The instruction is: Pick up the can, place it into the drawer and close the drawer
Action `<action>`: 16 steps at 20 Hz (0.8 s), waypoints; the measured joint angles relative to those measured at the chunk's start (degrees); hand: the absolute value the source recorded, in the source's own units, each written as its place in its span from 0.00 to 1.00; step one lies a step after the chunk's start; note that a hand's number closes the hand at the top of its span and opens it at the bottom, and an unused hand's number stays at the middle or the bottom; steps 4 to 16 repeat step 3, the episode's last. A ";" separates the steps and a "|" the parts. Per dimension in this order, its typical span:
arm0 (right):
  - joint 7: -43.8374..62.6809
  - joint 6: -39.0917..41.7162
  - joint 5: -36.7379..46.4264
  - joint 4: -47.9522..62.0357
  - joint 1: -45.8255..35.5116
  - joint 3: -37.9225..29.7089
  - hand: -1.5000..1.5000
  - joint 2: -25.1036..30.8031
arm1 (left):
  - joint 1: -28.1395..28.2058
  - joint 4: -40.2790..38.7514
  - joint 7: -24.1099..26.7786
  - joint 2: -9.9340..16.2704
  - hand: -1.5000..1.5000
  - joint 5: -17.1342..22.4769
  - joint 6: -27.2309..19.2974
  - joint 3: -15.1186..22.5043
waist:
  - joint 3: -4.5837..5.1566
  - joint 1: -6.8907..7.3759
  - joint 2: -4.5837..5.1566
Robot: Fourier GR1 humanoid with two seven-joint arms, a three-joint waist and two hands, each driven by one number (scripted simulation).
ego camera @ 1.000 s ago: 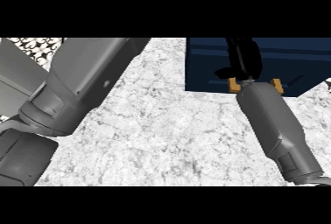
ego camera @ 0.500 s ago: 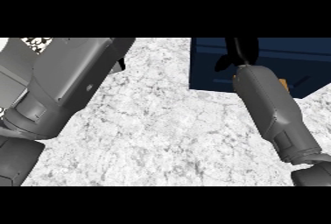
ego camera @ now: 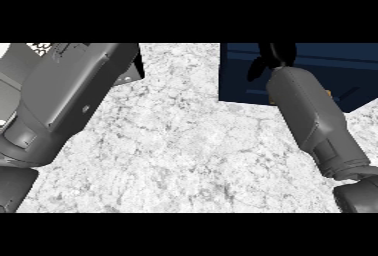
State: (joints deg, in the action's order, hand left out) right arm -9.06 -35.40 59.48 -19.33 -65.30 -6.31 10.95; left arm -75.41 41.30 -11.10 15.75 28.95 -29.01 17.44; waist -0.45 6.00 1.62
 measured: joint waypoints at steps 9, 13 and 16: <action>-2.80 0.14 -1.36 0.60 -0.29 -1.44 0.00 0.11 | 1.94 2.46 -0.50 0.94 0.00 -0.08 0.27 0.25 | -0.05 -0.02 0.08; -2.80 0.14 -1.36 0.60 -0.29 -1.44 0.00 0.11 | 1.94 2.46 -0.50 0.94 0.00 -0.08 0.27 0.25 | -0.05 -0.02 0.08; -2.80 0.14 -1.36 0.60 -0.29 -1.44 0.00 0.11 | 1.94 2.46 -0.50 0.94 0.00 -0.08 0.27 0.25 | -0.05 -0.02 0.08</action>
